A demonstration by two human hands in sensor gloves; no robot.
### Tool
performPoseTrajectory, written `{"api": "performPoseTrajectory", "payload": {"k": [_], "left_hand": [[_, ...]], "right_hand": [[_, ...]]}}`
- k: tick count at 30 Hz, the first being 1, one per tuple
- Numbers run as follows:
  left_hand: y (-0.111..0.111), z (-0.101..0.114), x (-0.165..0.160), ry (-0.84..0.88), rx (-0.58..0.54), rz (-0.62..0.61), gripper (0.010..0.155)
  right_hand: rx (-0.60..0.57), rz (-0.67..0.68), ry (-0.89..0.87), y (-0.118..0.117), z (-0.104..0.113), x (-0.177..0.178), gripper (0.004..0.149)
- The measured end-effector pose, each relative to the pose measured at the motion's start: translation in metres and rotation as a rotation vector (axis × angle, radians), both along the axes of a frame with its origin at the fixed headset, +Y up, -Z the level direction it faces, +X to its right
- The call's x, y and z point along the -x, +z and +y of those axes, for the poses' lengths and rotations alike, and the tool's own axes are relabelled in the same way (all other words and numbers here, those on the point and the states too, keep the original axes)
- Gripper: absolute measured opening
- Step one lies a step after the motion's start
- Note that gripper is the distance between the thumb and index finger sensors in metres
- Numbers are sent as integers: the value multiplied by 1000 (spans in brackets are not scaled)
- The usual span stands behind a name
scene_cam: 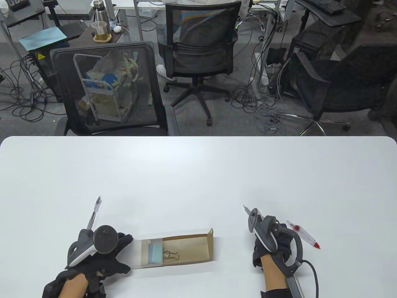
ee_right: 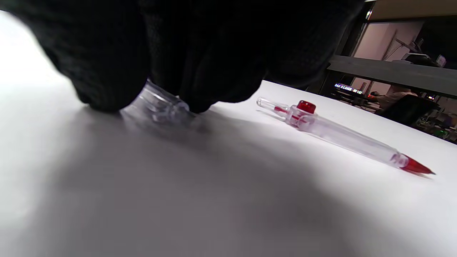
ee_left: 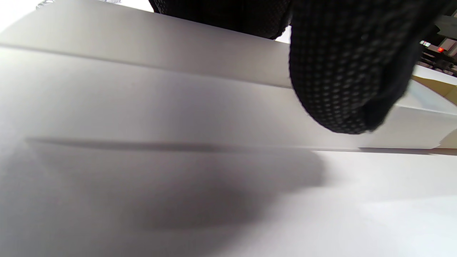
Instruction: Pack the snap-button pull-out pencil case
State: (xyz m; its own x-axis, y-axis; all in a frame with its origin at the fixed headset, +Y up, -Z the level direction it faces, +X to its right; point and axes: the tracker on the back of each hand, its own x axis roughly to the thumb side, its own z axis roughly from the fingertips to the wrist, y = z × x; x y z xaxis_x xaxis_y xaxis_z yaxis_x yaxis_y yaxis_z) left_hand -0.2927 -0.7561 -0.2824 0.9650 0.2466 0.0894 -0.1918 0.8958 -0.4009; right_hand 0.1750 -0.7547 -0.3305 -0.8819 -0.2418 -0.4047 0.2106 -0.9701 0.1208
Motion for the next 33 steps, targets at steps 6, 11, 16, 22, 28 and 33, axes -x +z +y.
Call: {"api": "performPoseTrajectory", "payload": {"k": [6, 11, 16, 22, 28, 33], "left_hand": [[0, 0, 0, 5, 1, 2, 92], [0, 0, 1, 6, 2, 2, 92], [0, -1, 1, 8, 4, 2, 92], [0, -1, 1, 12, 5, 3, 93], [0, -1, 1, 11, 4, 2, 92], [0, -1, 1, 11, 4, 2, 92]], "right_hand": [[-8, -6, 10, -3, -2, 4, 46], [-23, 11, -11, -1, -3, 0, 47], [-61, 51, -22, 3, 1, 1, 47], [-238, 201, -88, 18, 36, 25, 49], [-393, 456, -34, 46, 77, 81, 49], [-342, 764, 245, 70, 82, 141, 48]]}}
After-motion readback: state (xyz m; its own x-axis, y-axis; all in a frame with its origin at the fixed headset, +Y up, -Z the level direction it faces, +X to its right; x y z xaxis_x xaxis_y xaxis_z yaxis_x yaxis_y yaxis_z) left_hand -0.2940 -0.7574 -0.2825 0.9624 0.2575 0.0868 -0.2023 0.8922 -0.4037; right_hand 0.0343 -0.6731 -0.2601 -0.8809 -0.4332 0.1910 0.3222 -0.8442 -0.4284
